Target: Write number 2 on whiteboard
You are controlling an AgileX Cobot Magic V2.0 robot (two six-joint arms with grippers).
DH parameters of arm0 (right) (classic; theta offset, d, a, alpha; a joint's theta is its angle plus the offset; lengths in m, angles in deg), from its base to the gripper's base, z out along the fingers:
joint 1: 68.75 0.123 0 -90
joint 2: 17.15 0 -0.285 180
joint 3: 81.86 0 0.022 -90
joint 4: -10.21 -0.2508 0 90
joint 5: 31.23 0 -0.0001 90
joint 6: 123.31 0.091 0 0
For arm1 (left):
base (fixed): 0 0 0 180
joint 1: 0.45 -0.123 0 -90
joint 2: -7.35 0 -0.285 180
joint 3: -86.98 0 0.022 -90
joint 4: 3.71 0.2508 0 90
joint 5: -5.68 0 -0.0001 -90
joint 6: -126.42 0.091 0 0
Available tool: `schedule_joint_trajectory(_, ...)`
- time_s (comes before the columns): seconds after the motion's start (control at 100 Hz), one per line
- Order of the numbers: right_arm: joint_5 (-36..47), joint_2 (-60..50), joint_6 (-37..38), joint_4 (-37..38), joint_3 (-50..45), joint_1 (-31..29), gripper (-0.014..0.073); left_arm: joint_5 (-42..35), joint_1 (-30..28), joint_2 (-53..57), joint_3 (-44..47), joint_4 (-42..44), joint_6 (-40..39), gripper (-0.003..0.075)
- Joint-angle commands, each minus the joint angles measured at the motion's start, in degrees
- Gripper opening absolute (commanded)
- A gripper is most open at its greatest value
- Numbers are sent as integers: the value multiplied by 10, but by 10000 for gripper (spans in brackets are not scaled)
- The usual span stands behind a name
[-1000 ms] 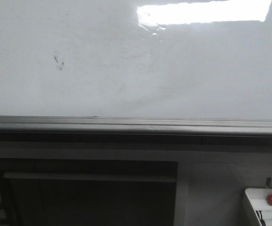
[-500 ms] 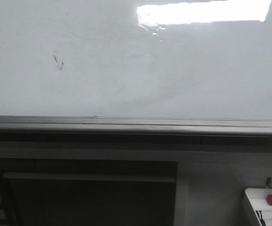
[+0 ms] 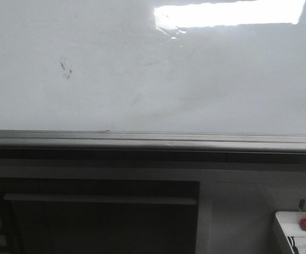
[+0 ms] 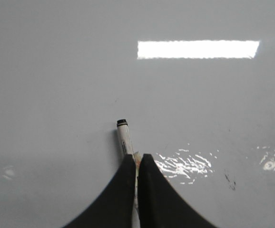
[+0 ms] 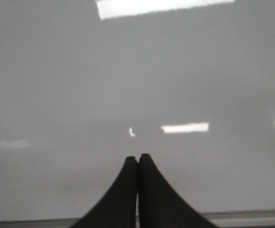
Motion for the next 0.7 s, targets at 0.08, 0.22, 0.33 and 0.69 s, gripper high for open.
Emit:
schedule_joint_trajectory(0.08,-90,88,-49,1,91,-5,-72,69,3,-85,-84,27,-5,-18)
schedule_joint_trajectory(0.22,-138,130,-89,0,117,-5,-72,83,3,-123,-92,28,-5,-18)
schedule_joint_trajectory(0.33,-139,137,-89,-1,117,-5,-72,84,3,-134,-91,27,-5,-18)
schedule_joint_trajectory(0.69,-141,137,-89,-39,117,-5,-41,88,3,-154,-90,29,-4,50)
